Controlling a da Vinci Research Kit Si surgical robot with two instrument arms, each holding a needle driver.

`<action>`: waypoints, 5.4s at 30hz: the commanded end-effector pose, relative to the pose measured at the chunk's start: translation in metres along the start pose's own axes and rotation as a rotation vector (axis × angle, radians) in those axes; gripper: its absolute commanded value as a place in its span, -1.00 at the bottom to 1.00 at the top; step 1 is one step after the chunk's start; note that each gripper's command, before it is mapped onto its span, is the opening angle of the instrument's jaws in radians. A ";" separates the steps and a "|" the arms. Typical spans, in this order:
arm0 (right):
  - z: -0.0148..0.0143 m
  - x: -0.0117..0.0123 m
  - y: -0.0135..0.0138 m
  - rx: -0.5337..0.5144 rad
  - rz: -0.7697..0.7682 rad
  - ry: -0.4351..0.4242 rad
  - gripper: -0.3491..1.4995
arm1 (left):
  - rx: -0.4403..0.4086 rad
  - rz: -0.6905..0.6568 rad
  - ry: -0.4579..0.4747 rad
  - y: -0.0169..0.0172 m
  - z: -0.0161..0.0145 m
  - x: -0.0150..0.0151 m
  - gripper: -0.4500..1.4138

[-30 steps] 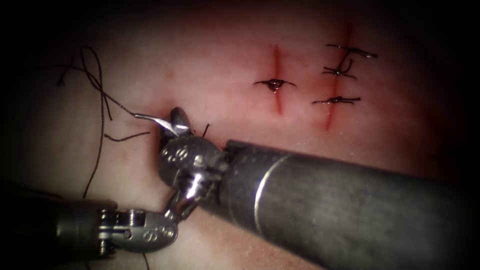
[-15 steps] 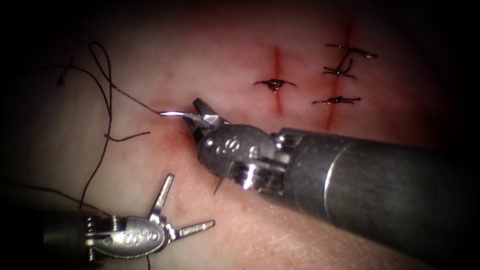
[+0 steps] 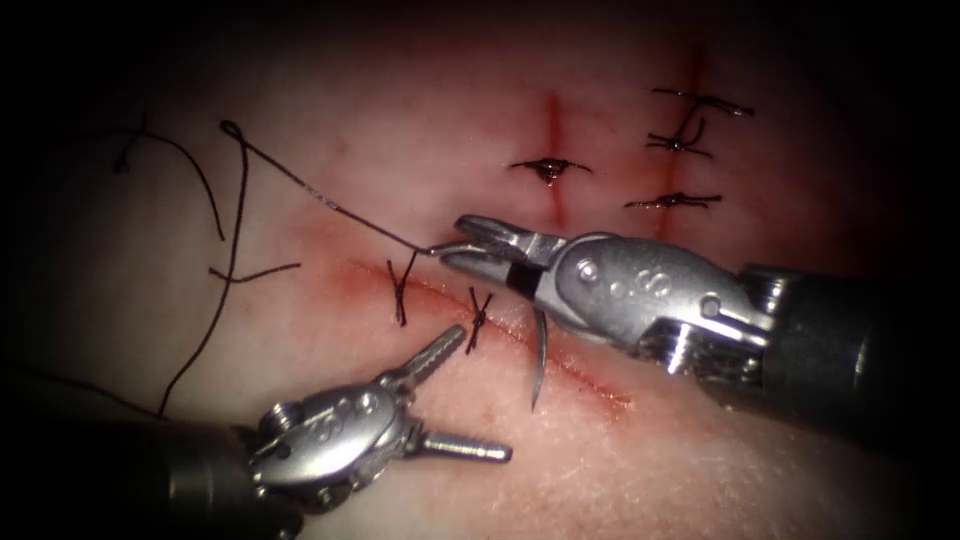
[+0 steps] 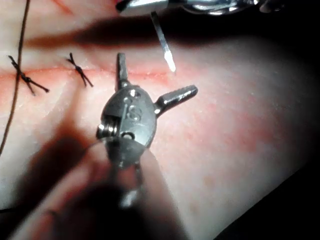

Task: Wound Closure
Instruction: Hand the needle back to the left needle driver to adjust grip, then take the needle with the right needle driver, then pass the needle through the skin above the incision with the right needle driver.

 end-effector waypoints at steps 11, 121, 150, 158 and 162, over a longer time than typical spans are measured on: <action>-0.0004 -0.0014 0.0020 0.231 0.005 0.251 -1.00 | -0.131 -0.140 0.038 -0.0018 0.0040 0.0020 0.46; -0.0048 -0.0020 0.0021 -0.259 -0.023 0.114 -1.00 | 0.153 -0.064 0.030 -0.0039 0.0009 -0.0021 0.70; -0.0027 -0.0053 0.0028 -0.438 -0.293 0.135 -1.00 | 0.272 0.366 -0.441 -0.0042 -0.0002 -0.0077 -1.00; -0.0026 -0.0054 0.0026 -0.442 -0.336 0.138 -1.00 | 0.269 0.392 -0.567 -0.0055 -0.0004 -0.0111 -1.00; -0.0025 -0.0058 0.0021 -0.449 -0.377 0.147 -1.00 | 0.268 0.387 -0.615 -0.0065 -0.0015 -0.0136 -1.00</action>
